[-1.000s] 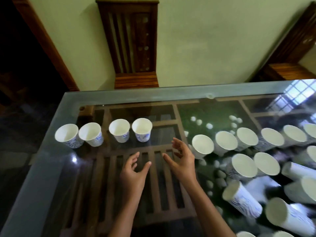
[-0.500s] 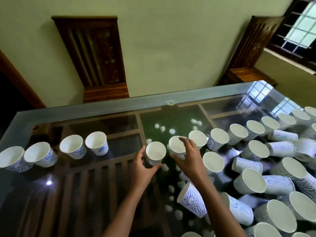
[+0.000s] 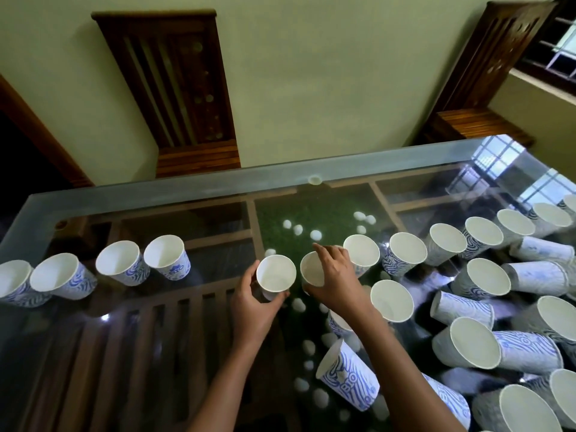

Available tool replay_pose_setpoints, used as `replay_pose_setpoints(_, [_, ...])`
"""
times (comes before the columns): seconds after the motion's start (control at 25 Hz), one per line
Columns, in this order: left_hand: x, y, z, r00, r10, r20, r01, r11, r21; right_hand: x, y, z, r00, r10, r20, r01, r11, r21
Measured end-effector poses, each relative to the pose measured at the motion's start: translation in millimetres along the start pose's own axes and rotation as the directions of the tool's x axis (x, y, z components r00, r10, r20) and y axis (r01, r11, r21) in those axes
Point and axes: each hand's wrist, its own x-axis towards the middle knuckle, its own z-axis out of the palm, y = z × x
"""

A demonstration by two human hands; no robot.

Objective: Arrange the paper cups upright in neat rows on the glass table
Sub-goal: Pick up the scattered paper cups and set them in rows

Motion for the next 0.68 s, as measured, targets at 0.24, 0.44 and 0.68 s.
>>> replay_pose_setpoints(0.24, [-4.4, -7.4, -18.1, 0.995, -0.067, -0.072, 0.063, 0.996, -0.057, -9.1, -8.4, 8.7, 0.997, 0.081, 0.014, -0.082, 0.991, 0.104])
replay_pose_setpoints(0.44, [-10.4, -18.0, -50.9, 0.991, -0.049, -0.121, 0.047, 0.999, -0.026, -15.9, -40.8, 25.9, 0.997, 0.079, -0.011, -0.076, 0.983, 0.169])
replay_pose_setpoints(0.68, [-12.0, -51.0, -141.7, 0.974, -0.058, -0.217, 0.055, 0.998, -0.022, -21.0, -134.0, 68.2, 0.999, -0.033, 0.003, 0.031, 0.96, 0.279])
